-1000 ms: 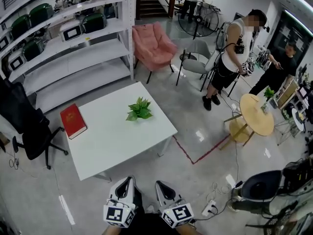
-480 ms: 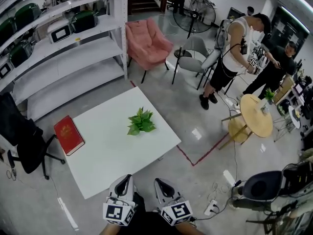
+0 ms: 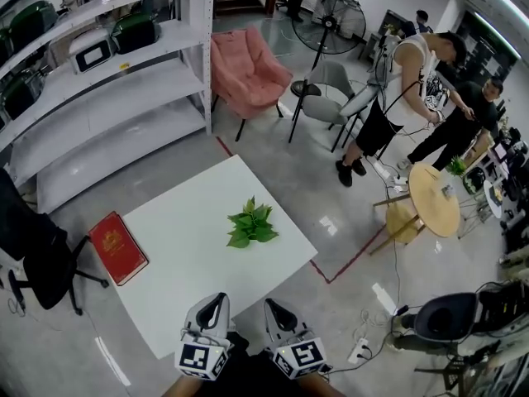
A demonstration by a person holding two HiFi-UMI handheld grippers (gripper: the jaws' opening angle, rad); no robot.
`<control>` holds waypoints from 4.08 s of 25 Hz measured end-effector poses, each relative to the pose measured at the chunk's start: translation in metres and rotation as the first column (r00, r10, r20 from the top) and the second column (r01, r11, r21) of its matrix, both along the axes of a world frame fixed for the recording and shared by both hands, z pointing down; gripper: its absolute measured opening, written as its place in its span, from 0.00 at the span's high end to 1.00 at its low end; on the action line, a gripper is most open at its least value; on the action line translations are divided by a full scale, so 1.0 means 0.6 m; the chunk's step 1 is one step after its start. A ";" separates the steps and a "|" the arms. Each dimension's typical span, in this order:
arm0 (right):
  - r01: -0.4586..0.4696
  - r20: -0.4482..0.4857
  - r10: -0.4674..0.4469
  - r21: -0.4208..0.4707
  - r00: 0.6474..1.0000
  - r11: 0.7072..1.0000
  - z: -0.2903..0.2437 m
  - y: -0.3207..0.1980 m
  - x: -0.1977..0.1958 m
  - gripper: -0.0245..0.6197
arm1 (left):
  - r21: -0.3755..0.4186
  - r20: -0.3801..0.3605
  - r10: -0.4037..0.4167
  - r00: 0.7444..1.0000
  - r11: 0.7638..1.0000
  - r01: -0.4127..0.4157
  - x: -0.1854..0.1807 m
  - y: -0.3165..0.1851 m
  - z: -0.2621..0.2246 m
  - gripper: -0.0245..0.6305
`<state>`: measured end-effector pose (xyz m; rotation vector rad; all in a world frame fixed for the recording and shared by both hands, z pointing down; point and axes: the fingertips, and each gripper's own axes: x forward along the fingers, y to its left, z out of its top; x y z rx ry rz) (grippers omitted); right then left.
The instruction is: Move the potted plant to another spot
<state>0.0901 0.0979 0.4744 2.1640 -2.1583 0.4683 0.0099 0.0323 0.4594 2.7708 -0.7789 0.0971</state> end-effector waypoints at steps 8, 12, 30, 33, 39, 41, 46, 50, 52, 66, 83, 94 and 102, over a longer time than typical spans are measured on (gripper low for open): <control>-0.001 -0.031 0.000 -0.058 1.000 0.998 0.019 -0.056 -0.001 0.94 | -0.032 -0.008 -0.012 1.000 0.999 0.012 -0.017 -0.055 0.012 0.93; 0.013 -0.050 -0.017 -0.094 0.999 0.996 0.030 -0.087 0.014 0.94 | -0.038 -0.007 -0.033 0.999 0.999 0.033 -0.019 -0.076 0.018 0.93; 0.236 -0.108 -0.274 -0.276 0.956 0.932 0.138 -0.219 0.094 0.94 | -0.048 0.016 -0.193 0.981 0.980 0.193 0.054 -0.168 0.012 0.93; 0.254 -0.128 -0.306 -0.318 0.943 0.913 0.165 -0.238 0.105 0.94 | -0.048 0.025 -0.199 0.980 0.979 0.200 0.069 -0.182 0.013 0.93; 0.298 -0.150 -0.399 -0.446 0.904 0.844 0.229 -0.263 0.112 0.94 | -0.060 0.053 -0.209 0.976 0.975 0.212 0.083 -0.200 0.024 0.93; 0.302 -0.182 -0.434 -0.488 0.882 0.819 0.248 -0.273 0.119 0.94 | -0.062 0.062 -0.213 0.975 0.974 0.216 0.085 -0.208 0.027 0.93; 0.289 -0.256 -0.500 -0.569 0.827 0.770 0.295 -0.291 0.134 0.94 | -0.068 0.076 -0.219 0.973 0.972 0.224 0.090 -0.221 0.034 0.93; 0.279 -0.298 -0.547 -0.617 0.782 0.736 0.329 -0.306 0.140 0.94 | -0.078 0.085 -0.219 0.972 0.971 0.226 0.095 -0.228 0.042 0.93; 0.269 -0.315 -0.564 -0.639 0.763 0.721 0.342 -0.313 0.144 0.94 | -0.086 0.088 -0.219 0.972 0.970 0.226 0.097 -0.231 0.046 0.93; 0.228 -0.388 -0.663 -0.729 0.640 0.646 0.394 -0.335 0.162 0.94 | -0.103 0.104 -0.232 0.967 0.965 0.242 0.109 -0.267 0.057 0.93; 0.180 -0.412 -0.763 -0.811 0.498 0.556 0.441 -0.337 0.183 0.89 | -0.124 0.115 -0.262 0.958 0.953 0.276 0.129 -0.288 0.073 0.93; 0.154 -0.441 -0.792 -0.826 0.422 0.542 0.461 -0.345 0.190 0.86 | -0.122 0.104 -0.312 0.944 0.938 0.324 0.133 -0.288 0.071 0.93; 0.192 -0.438 -0.801 -0.817 0.408 0.544 0.463 -0.338 0.190 0.88 | -0.118 0.107 -0.358 0.928 0.922 0.369 0.135 -0.276 0.065 0.93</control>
